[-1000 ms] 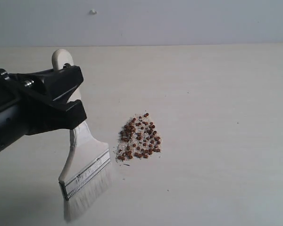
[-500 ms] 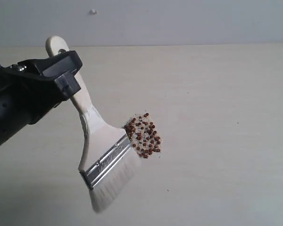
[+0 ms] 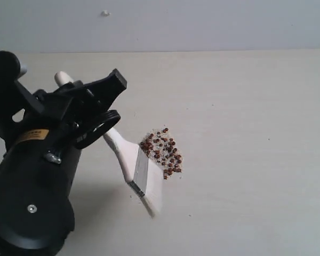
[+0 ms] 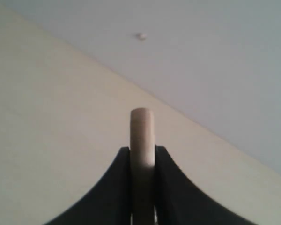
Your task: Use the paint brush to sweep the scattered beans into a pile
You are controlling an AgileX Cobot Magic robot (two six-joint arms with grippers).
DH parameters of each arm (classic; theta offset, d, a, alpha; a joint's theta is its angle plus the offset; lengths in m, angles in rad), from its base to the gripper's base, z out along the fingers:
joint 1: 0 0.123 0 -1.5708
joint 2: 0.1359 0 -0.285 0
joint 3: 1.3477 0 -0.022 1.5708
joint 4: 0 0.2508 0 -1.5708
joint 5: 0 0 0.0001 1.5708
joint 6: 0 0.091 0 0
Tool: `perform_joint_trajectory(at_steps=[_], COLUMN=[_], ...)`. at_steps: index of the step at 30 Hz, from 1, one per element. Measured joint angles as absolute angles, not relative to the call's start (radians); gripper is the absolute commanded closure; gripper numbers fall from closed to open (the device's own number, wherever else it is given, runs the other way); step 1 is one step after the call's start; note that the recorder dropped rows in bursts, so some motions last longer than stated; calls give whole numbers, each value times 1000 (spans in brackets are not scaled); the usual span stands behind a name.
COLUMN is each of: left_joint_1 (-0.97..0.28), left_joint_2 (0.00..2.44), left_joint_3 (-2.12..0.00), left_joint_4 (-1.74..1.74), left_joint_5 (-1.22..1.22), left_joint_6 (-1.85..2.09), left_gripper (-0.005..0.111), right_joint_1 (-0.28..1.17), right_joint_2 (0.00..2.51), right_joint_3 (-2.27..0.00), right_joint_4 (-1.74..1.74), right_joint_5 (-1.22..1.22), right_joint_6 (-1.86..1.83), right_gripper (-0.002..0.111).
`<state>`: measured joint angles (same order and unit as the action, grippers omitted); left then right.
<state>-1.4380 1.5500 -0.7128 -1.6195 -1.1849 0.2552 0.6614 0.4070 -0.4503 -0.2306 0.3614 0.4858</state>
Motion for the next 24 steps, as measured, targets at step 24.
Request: perform_joint_trajectory(at_steps=[24], left_joint_1=[-1428], left_joint_2=[1581], left_joint_3=[-731], left_joint_4=[-1434], left_joint_5=[-1061], left_joint_6=[139], left_gripper=[107], right_joint_1=[661], right_joint_2=[407], right_joint_3=[-450], right_joint_4=[-231], right_joint_5=[361], right_joint_6=[486], right_gripper=[108])
